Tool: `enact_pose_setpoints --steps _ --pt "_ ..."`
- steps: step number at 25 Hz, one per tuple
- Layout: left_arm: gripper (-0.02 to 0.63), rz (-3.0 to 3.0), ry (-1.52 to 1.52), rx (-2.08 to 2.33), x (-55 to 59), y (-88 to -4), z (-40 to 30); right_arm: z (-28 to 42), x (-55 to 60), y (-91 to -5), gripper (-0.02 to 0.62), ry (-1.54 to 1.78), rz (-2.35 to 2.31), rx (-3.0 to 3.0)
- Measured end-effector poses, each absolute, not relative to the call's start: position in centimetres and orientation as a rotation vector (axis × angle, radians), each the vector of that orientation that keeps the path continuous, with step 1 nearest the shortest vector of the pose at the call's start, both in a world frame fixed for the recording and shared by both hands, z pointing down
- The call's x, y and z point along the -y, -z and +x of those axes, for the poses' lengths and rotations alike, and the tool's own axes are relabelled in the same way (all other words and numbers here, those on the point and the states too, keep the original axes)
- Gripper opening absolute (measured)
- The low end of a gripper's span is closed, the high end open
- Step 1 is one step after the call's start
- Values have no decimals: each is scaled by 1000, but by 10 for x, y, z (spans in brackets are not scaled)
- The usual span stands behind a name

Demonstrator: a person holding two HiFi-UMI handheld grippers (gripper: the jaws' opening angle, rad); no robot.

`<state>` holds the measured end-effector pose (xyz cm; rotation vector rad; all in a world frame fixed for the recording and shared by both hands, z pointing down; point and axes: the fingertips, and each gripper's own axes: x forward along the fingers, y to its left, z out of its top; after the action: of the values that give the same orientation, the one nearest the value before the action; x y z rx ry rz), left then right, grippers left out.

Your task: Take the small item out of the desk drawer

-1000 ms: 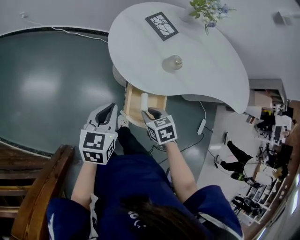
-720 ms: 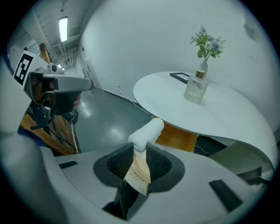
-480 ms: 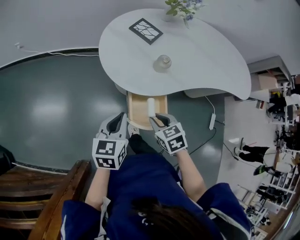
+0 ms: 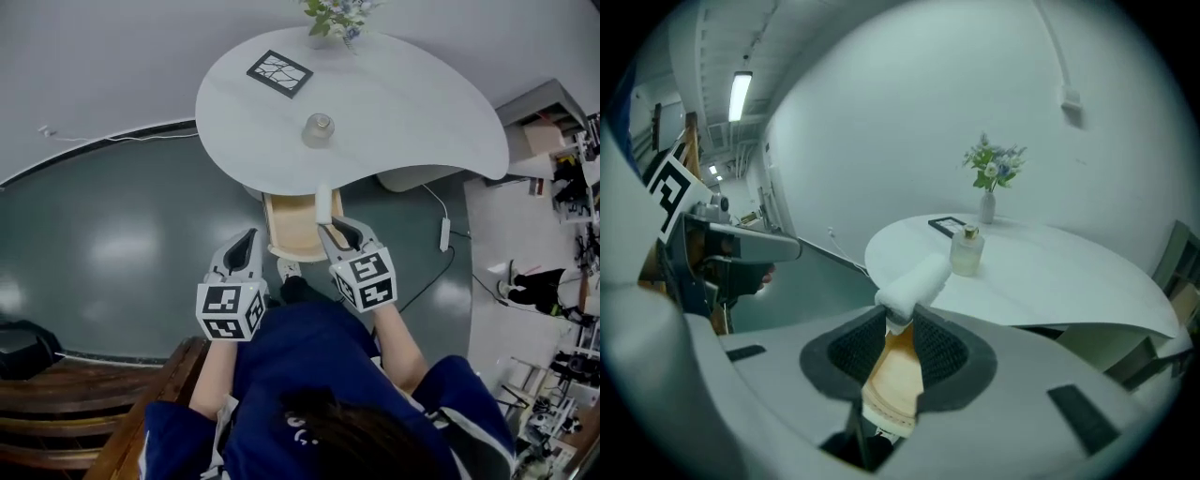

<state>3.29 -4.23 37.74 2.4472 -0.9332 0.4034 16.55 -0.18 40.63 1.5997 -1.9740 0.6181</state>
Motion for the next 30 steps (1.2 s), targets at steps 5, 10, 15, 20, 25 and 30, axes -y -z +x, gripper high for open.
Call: enact_pose_setpoints --steps 5,10,15,20,25,30 --pt "5 2476 -391 922 44 -370 40 178 7 -372 99 -525 1698 1996" --pt "5 2512 -354 934 50 -359 45 185 12 -348 100 -452 1773 2017" --pt "5 2569 -303 976 62 -334 47 188 18 -318 100 -348 1845 2037" --pt "5 2622 -227 1009 72 -304 50 196 22 -284 101 -241 1913 2045" --pt "5 2658 -151 1040 75 -277 54 203 23 -256 101 -161 1975 2069" --pt "5 2692 -113 1077 78 -257 63 208 25 -231 101 -85 2031 2101"
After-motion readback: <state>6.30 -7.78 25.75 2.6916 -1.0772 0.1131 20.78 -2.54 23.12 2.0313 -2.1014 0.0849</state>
